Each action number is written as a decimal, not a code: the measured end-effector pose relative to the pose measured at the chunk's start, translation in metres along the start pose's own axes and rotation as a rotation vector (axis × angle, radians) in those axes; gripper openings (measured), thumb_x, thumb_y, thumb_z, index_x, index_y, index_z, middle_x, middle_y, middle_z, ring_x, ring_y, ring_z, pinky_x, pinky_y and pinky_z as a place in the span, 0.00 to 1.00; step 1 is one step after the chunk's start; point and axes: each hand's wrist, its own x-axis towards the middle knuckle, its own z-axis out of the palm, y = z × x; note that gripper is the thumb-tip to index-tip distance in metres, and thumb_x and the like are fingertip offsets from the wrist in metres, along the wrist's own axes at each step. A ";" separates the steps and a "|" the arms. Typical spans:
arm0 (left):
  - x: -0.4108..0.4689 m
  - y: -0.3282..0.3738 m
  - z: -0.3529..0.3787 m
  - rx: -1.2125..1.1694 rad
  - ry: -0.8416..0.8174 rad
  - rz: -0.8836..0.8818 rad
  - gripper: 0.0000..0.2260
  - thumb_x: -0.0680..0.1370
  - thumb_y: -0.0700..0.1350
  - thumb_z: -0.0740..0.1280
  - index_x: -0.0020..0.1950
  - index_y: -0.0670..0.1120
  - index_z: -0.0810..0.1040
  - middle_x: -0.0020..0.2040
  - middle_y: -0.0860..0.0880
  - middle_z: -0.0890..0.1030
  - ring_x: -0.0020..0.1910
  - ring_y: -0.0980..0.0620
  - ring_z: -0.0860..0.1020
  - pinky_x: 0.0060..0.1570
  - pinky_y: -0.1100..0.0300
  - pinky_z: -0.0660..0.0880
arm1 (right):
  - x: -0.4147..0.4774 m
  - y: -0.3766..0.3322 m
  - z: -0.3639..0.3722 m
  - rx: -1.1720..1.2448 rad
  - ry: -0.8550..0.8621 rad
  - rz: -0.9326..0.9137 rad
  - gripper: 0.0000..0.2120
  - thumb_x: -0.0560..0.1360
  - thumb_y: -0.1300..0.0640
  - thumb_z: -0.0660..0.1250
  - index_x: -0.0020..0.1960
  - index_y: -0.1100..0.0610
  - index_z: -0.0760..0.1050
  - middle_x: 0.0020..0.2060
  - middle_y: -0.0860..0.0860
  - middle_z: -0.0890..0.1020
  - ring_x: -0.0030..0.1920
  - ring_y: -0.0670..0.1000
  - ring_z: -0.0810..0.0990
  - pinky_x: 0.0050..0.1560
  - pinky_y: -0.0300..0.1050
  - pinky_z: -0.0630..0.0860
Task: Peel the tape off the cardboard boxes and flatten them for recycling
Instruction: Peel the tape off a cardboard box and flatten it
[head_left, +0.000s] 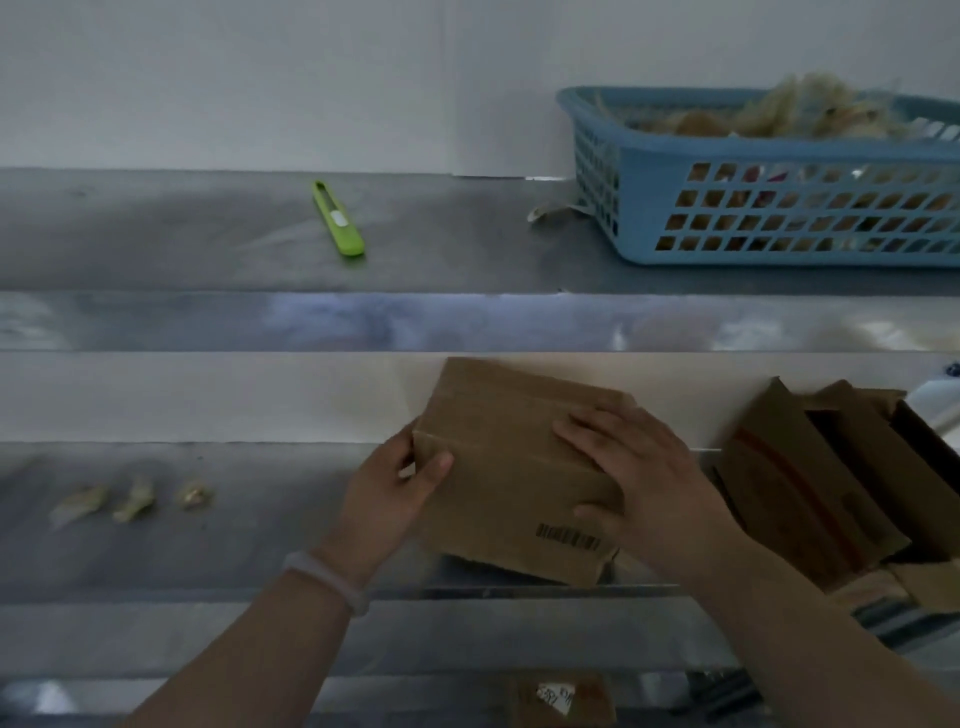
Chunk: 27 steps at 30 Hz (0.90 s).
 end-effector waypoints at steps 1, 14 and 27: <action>-0.001 -0.007 0.000 0.019 -0.029 -0.017 0.11 0.77 0.52 0.68 0.58 0.60 0.75 0.46 0.69 0.80 0.51 0.67 0.78 0.44 0.77 0.71 | 0.003 -0.001 0.004 -0.059 -0.053 -0.017 0.43 0.69 0.43 0.73 0.77 0.40 0.53 0.74 0.43 0.62 0.75 0.50 0.57 0.77 0.52 0.49; 0.001 -0.040 0.014 0.184 -0.066 -0.173 0.07 0.73 0.46 0.71 0.49 0.56 0.83 0.46 0.56 0.84 0.48 0.55 0.81 0.51 0.58 0.77 | 0.019 -0.012 0.056 -0.204 -0.135 0.063 0.43 0.67 0.36 0.70 0.76 0.41 0.54 0.66 0.52 0.67 0.68 0.57 0.65 0.73 0.57 0.59; -0.011 -0.051 0.011 0.333 0.032 -0.191 0.06 0.74 0.47 0.72 0.38 0.55 0.77 0.35 0.59 0.78 0.36 0.62 0.75 0.33 0.72 0.66 | 0.023 -0.038 0.075 -0.074 -0.067 0.120 0.38 0.72 0.37 0.66 0.76 0.52 0.60 0.75 0.51 0.62 0.76 0.54 0.57 0.77 0.56 0.49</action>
